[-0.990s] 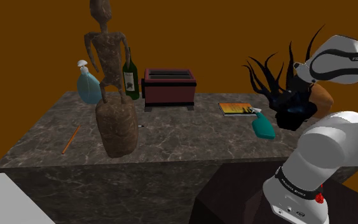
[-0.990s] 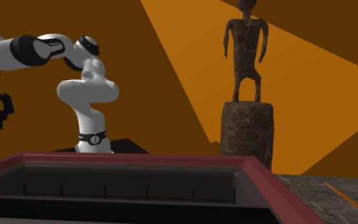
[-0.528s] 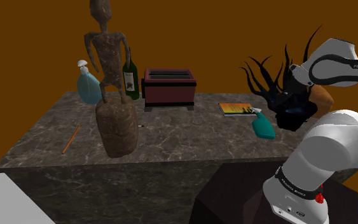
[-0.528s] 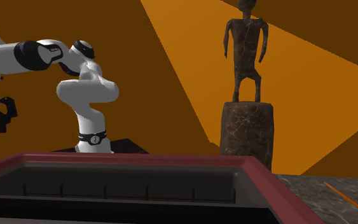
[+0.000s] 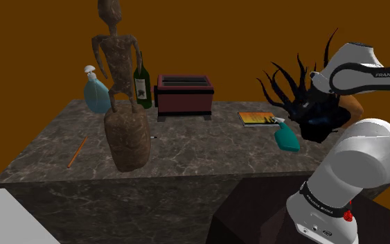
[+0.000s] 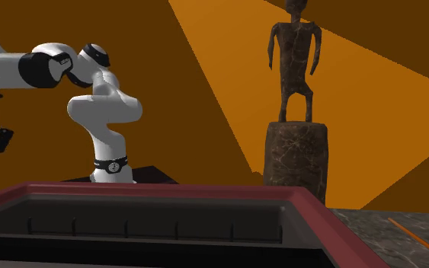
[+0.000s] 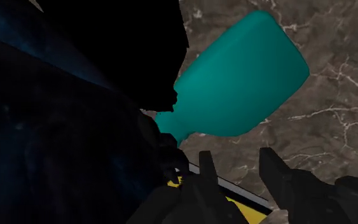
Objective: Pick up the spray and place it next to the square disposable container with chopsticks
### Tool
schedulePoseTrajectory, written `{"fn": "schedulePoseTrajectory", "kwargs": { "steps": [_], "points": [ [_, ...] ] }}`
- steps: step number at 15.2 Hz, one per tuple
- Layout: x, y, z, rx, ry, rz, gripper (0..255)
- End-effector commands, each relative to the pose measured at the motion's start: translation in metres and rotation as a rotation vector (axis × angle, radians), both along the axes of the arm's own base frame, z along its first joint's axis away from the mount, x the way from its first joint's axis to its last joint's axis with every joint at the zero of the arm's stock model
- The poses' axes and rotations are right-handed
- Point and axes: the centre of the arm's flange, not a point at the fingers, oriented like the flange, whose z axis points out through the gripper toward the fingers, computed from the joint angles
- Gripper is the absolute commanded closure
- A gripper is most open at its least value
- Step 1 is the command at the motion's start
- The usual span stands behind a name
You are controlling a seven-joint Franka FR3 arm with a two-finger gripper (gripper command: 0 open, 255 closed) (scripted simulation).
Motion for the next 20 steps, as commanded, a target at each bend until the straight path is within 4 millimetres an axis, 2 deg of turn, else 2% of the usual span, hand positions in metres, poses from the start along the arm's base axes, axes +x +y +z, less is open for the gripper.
{"fn": "schedulePoseTrajectory", "kwargs": {
  "steps": [1,3,4,5,6,7,12,13,14,20],
  "points": [
    [-0.009,-0.012,-0.027,0.048,-0.050,-0.036,255],
    [-0.014,-0.014,-0.031,0.047,-0.050,-0.036,255],
    [-0.010,-0.016,-0.022,0.047,-0.049,-0.037,255],
    [-0.010,-0.020,-0.027,0.046,-0.048,-0.036,255],
    [0.007,-0.003,0.001,0.118,-0.107,-0.058,255],
    [0.007,-0.003,0.001,0.118,-0.107,-0.058,0],
    [0.037,-0.022,-0.050,0.123,0.004,-0.579,0],
    [0.053,0.008,-0.004,0.373,-0.096,-0.554,0],
    [0.053,0.008,-0.004,0.373,-0.096,-0.554,0],
    [0.051,-0.060,-0.048,0.384,-0.022,-0.535,0]
  ]
}}
